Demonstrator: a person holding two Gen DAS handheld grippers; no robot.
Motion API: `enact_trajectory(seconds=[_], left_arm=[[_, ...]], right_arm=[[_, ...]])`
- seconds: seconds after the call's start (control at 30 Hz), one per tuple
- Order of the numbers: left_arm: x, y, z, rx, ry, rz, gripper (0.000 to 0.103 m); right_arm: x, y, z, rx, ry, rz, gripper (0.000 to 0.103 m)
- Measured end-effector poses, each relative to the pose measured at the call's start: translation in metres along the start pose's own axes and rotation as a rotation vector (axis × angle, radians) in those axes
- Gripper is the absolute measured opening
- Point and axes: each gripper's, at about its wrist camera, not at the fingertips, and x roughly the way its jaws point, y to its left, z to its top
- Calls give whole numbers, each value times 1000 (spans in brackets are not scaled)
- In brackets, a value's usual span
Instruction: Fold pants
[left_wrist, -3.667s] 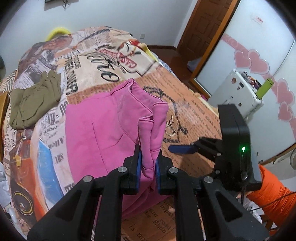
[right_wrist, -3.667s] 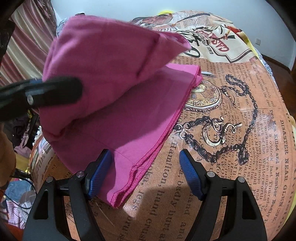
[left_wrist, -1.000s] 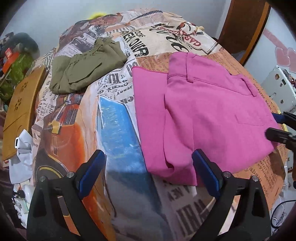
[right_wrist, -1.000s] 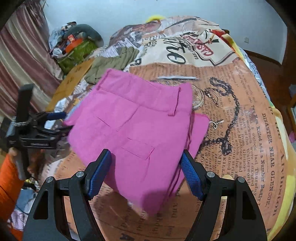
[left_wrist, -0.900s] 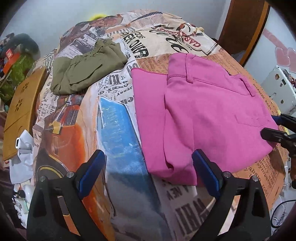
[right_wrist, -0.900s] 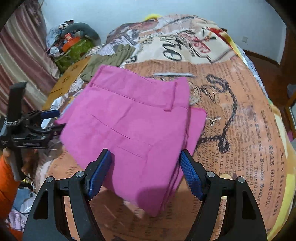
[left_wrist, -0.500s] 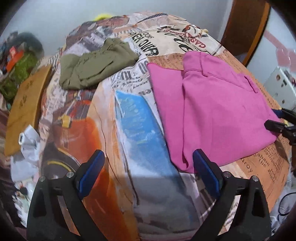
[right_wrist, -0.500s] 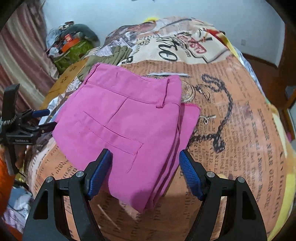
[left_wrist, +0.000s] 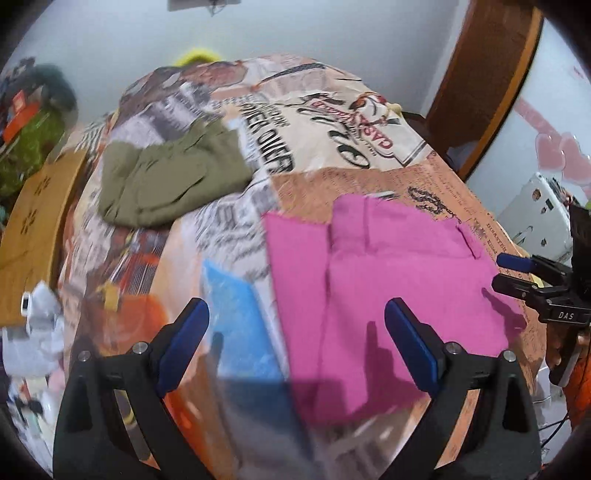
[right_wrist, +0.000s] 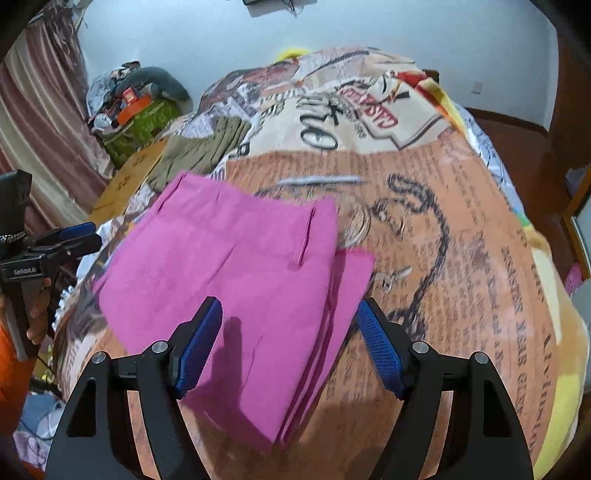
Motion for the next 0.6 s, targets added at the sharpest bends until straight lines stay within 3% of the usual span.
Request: enact_trajectory(seconds=[0.13, 0.27, 0.47, 0.53, 0.6], left_arm=[[19, -20, 18, 37, 13, -13, 95], [38, -36, 31, 76, 34, -16, 74], [57, -44, 36, 108, 50, -18, 65], [63, -45, 34, 124, 56, 0, 54], [69, -44, 32, 135, 49, 13, 52]], right_arm=[[5, -2, 15, -26, -44, -40, 67], [13, -6, 29, -18, -63, -51, 60], [44, -8, 31, -29, 30, -27, 38], [51, -7, 27, -37, 48, -40, 37], [52, -8, 26, -41, 43, -46, 33]])
